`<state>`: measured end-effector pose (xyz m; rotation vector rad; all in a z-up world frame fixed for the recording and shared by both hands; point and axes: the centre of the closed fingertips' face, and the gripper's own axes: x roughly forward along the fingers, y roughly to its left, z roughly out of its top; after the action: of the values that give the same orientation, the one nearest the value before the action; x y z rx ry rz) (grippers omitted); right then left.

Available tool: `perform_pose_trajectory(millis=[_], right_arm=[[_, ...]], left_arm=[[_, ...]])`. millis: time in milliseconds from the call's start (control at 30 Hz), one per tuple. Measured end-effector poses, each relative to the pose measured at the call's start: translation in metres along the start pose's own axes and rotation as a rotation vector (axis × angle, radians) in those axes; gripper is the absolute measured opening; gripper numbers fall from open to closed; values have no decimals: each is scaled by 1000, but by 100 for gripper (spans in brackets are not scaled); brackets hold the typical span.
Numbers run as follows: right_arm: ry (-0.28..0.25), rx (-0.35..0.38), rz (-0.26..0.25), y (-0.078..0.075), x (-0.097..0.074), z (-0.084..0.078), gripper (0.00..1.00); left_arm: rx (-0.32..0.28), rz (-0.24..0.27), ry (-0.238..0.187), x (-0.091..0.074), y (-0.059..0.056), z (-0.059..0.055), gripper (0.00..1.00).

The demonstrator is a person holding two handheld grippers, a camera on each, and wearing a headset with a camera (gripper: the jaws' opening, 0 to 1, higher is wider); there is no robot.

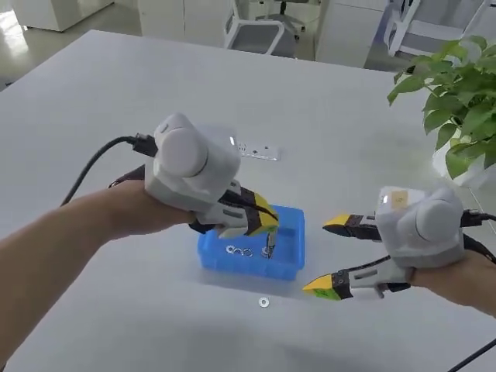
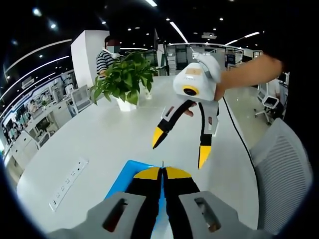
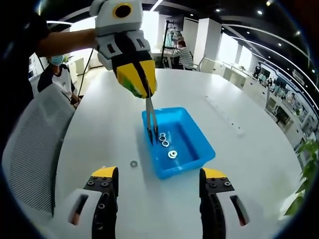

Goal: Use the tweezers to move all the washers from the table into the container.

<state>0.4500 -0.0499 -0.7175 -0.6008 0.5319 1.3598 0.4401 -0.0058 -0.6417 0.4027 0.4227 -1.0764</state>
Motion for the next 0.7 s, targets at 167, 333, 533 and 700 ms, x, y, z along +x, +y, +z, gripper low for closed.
perform_pose_trajectory(millis=[167, 333, 533, 700], right_arm=[[4, 12, -3, 5, -2, -4, 67], [-1, 18, -8, 8, -4, -3, 69], [-10, 37, -16, 11, -5, -3, 73], [-12, 58, -19, 14, -5, -5, 82]], left_arm=[[-6, -5, -8, -4, -3, 3, 5], [-3, -18, -4, -5, -10, 2, 5], [-5, -43, 3, -2, -21, -1, 5], [-9, -60, 14, 2, -28, -8, 5]])
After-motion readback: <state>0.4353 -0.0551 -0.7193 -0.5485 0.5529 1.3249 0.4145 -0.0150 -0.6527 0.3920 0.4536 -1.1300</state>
